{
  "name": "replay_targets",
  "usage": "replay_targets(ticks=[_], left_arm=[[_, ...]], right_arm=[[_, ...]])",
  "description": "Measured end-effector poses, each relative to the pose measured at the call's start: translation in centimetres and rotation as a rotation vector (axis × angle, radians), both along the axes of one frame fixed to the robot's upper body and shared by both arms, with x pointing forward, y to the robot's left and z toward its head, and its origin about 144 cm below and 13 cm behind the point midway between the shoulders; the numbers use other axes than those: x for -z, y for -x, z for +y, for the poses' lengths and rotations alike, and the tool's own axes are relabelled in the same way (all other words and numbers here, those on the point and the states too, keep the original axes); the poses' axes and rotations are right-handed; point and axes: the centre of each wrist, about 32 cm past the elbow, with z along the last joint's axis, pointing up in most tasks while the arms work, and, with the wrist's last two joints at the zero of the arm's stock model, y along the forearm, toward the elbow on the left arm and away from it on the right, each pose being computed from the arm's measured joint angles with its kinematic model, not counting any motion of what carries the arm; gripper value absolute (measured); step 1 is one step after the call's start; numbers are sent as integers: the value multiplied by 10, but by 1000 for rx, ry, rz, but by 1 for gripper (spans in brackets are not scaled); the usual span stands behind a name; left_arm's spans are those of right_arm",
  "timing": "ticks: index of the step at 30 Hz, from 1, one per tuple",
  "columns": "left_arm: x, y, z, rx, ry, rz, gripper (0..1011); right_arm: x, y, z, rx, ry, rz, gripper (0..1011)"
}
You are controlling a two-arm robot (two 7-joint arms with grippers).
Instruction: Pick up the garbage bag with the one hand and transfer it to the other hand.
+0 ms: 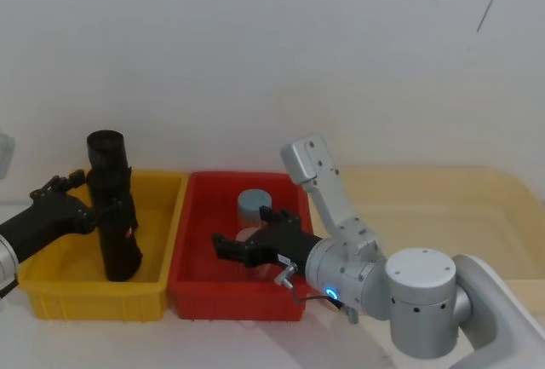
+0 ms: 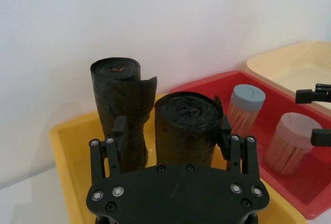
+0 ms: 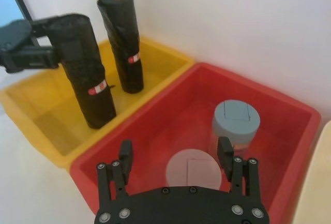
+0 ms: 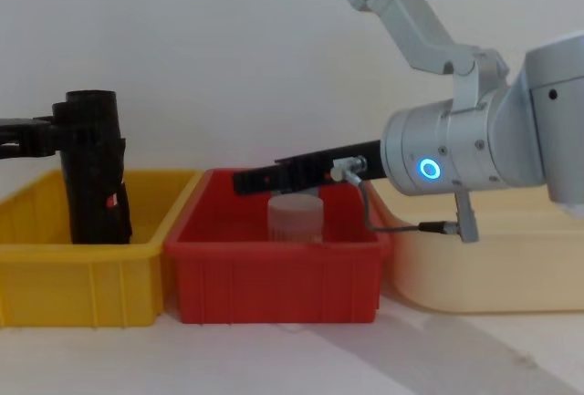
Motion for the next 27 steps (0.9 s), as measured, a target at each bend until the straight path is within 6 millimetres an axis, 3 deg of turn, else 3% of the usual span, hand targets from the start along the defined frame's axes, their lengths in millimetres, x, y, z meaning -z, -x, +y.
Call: replay_targets(ticks=[27], left_arm=[[0, -1, 0, -1, -3, -2, 1001]], right_arm=[[10, -8, -15, -4, 46, 46, 1002]])
